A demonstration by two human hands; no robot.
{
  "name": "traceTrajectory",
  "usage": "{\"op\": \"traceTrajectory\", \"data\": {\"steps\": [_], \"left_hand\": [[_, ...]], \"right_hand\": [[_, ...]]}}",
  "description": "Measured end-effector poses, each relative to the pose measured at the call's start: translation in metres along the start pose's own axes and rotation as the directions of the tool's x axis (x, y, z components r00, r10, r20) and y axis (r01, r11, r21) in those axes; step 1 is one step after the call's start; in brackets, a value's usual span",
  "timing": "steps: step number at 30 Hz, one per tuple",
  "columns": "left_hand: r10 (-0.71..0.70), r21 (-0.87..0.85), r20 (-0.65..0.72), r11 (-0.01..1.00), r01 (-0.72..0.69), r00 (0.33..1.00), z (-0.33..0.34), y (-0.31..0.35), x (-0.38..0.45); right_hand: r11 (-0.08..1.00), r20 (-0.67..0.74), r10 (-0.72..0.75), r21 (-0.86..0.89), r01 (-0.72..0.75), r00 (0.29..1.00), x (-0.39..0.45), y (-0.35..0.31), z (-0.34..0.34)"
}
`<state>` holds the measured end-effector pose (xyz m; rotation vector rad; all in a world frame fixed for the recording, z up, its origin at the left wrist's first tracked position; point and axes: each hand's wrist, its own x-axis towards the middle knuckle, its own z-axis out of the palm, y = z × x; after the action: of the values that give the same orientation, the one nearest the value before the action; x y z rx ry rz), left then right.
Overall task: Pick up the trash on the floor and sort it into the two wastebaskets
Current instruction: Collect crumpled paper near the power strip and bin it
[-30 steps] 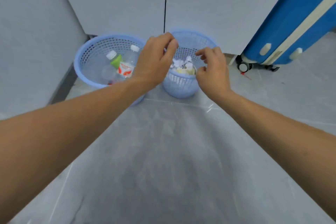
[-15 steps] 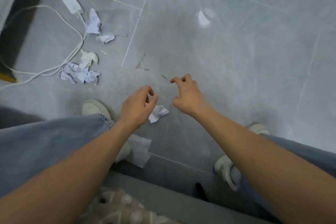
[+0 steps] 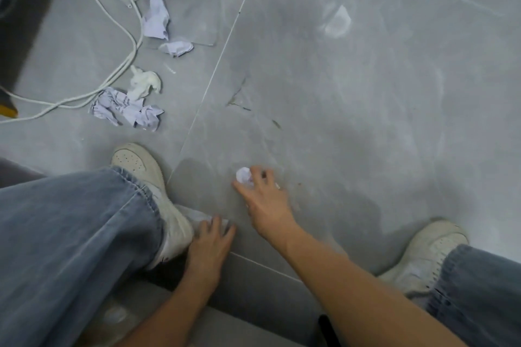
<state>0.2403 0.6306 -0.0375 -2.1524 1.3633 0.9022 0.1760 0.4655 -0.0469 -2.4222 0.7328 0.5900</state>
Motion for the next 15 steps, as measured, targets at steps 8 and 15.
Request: {"op": "traceTrajectory", "data": {"steps": [8, 15], "left_hand": [[0.227, -0.069, -0.022, 0.971, -0.228, 0.974, 0.004, -0.026, 0.028], [0.195, -0.489, -0.328, 0.802, -0.342, 0.925, -0.052, 0.003, 0.059]], "right_hand": [[0.993, -0.074, -0.084, 0.082, 0.090, 0.994, 0.006, 0.037, 0.009], [0.942, -0.224, 0.122, 0.334, -0.041, 0.967, -0.006, 0.086, -0.033]]}}
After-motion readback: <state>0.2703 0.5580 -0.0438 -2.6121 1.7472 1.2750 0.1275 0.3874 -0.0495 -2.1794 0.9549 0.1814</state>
